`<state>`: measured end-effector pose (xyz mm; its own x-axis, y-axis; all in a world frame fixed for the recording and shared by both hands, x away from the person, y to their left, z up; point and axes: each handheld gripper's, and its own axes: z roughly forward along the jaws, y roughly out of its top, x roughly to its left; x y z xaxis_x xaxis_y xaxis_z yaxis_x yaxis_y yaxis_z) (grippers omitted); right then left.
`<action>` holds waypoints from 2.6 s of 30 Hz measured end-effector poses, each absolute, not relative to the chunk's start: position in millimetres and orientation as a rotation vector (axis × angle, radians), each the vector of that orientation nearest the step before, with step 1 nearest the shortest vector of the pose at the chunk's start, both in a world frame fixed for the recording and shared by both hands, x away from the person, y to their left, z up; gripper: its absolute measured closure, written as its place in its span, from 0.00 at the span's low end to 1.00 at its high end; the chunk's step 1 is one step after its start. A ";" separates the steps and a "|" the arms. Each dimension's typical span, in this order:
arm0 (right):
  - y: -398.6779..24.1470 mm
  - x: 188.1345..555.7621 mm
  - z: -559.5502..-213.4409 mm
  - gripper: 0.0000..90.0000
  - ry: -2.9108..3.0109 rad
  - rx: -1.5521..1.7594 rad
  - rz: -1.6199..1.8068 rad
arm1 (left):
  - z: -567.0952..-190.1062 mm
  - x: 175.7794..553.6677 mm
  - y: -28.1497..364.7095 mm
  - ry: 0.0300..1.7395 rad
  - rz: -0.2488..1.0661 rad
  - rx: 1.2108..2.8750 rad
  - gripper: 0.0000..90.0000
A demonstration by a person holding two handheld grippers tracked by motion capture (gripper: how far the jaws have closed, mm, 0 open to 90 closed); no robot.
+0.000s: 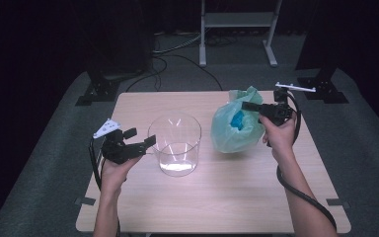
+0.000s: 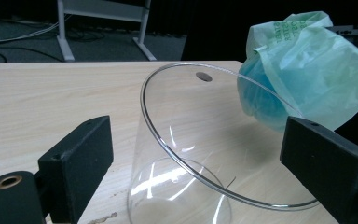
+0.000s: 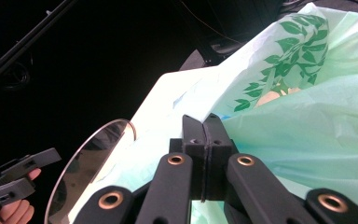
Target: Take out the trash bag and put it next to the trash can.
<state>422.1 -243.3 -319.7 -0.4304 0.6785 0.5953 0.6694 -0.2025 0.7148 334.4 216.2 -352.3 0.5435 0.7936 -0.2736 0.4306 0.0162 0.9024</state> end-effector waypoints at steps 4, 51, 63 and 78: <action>-238.1 426.0 -325.9 1.00 1.985 1.680 1.763 | -352.3 334.5 216.2 1.060 0.386 1.610 0.09; -208.4 445.1 -394.8 1.00 2.075 1.740 1.674 | -353.5 334.8 214.4 1.060 0.380 1.624 0.09; -208.8 443.5 -400.5 0.97 2.097 1.737 1.670 | -353.7 335.0 214.8 1.063 0.377 1.621 0.09; -215.7 435.9 -388.7 0.69 2.077 1.705 1.691 | -353.7 334.6 213.5 1.058 0.375 1.626 0.09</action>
